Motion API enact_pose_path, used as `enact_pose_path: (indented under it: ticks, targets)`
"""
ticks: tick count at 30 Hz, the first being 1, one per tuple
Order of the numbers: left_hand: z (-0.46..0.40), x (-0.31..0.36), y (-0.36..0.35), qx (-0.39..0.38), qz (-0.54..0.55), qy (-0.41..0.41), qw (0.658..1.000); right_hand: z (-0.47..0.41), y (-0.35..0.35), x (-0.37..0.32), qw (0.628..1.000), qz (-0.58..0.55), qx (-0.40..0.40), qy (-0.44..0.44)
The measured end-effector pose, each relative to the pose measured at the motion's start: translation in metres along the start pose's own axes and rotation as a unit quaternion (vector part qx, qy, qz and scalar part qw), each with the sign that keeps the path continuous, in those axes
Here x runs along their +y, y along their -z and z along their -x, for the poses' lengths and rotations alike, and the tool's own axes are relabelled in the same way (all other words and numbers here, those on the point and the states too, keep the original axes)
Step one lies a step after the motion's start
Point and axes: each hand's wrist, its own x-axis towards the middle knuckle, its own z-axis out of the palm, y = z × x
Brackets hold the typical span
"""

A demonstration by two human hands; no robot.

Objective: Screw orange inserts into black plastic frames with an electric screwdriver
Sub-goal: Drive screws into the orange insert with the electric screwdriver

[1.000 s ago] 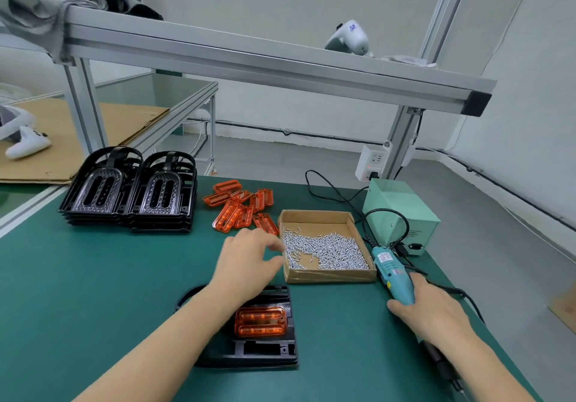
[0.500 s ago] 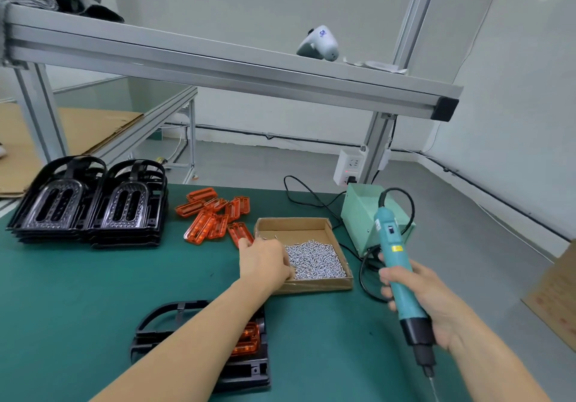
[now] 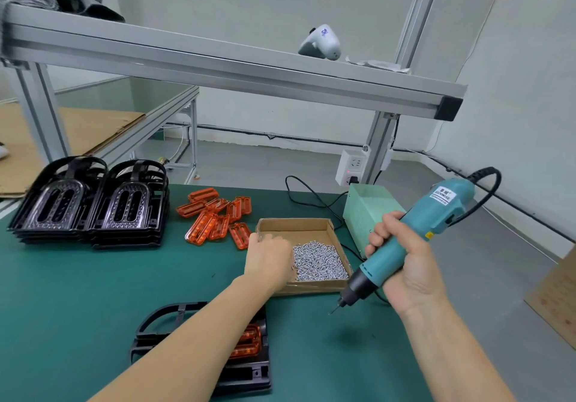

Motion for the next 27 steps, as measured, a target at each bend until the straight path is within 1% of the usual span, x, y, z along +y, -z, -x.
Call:
enact_pose_path:
  ticks: [1,2,3,4,6,9,11,15,19,23,27]
  targets:
    - [0.003,-0.002,0.004,0.024,0.074,0.005,0.997,0.001,-0.003,0.000,1.000,-0.009,-0.001,0.007]
    - [0.008,-0.004,0.008,0.041,0.172,0.021,0.984,0.003,-0.005,0.000,1.000,-0.017,-0.003,0.015]
    - [0.013,-0.007,0.013,0.048,0.272,0.039,0.960,0.004,-0.008,0.000,0.999,-0.026,-0.006,0.023]
    - [0.021,-0.011,0.017,0.044,0.360,0.052,0.931,0.006,-0.010,0.000,0.999,-0.035,-0.010,0.029]
    - [0.039,-0.020,0.025,0.027,0.498,0.058,0.865,0.009,-0.015,0.001,0.998,-0.053,-0.022,0.037]
    - [0.064,-0.031,0.032,0.016,0.636,0.090,0.766,0.014,-0.027,0.003,0.995,-0.081,-0.039,0.042]
    - [0.076,-0.038,0.035,0.015,0.680,0.118,0.723,0.018,-0.037,0.004,0.993,-0.100,-0.050,0.042]
    - [0.098,-0.044,0.041,0.014,0.732,0.113,0.672,0.026,-0.056,0.008,0.987,-0.130,-0.075,0.055]
    - [0.112,-0.047,0.046,0.024,0.759,0.098,0.643,0.032,-0.072,0.012,0.982,-0.150,-0.083,0.082]
    - [0.123,-0.047,0.046,0.031,0.768,0.081,0.634,0.038,-0.080,0.014,0.979,-0.163,-0.080,0.091]
    - [0.127,-0.046,0.045,0.038,0.802,0.087,0.590,0.043,-0.086,0.015,0.979,-0.161,-0.080,0.101]
